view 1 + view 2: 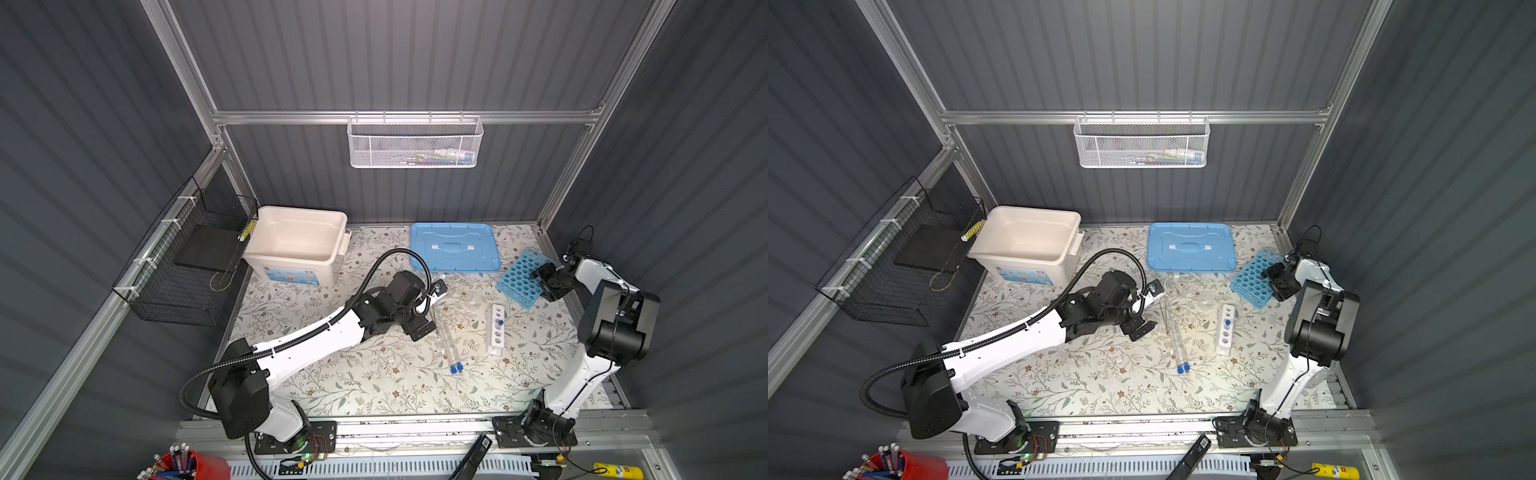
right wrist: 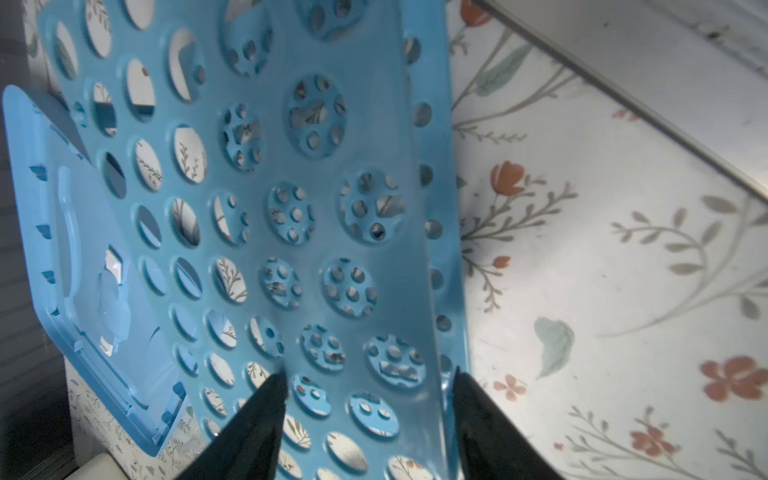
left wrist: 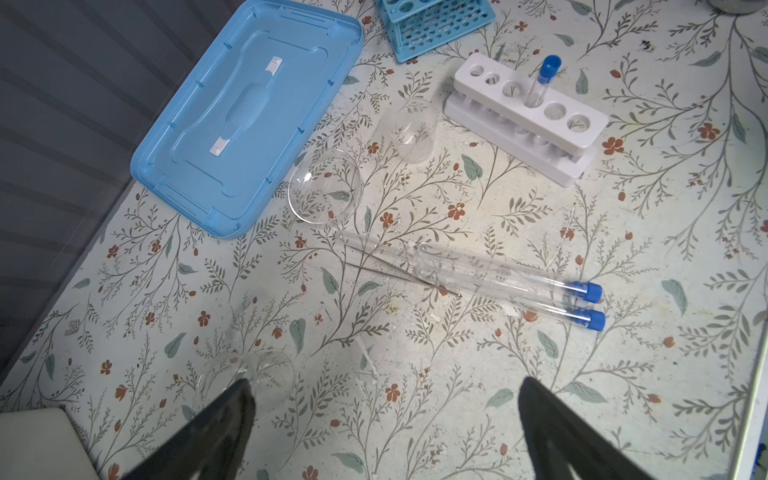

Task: Organize the chemistry lab equipment
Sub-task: 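Grasp the edge of the blue test-tube rack with the right gripper, then drag the blue rack toward the white rack with the right gripper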

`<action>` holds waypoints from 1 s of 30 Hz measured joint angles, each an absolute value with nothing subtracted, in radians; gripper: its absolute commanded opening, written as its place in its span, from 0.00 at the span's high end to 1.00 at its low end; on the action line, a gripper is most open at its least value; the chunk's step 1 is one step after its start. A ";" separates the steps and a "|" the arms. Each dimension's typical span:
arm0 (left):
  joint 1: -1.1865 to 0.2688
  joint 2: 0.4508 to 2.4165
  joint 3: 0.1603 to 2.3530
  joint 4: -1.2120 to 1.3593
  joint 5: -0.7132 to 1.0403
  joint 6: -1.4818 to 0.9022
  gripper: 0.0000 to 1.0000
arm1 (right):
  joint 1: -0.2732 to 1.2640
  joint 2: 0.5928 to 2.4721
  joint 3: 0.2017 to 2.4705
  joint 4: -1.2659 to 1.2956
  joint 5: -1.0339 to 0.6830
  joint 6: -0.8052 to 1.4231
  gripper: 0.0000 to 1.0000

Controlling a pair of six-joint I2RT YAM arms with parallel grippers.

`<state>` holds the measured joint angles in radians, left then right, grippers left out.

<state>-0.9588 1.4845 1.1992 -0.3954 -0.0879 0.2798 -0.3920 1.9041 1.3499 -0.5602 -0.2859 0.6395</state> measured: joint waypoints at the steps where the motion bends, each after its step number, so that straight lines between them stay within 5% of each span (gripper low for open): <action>1: -0.959 1.485 1.199 -0.395 -0.088 0.278 0.00 | -0.392 1.904 1.349 -0.560 -0.290 0.640 0.42; 30: -0.959 1.461 1.135 -0.342 -0.086 0.250 0.00 | -0.199 1.799 1.215 -0.535 -0.378 0.650 0.64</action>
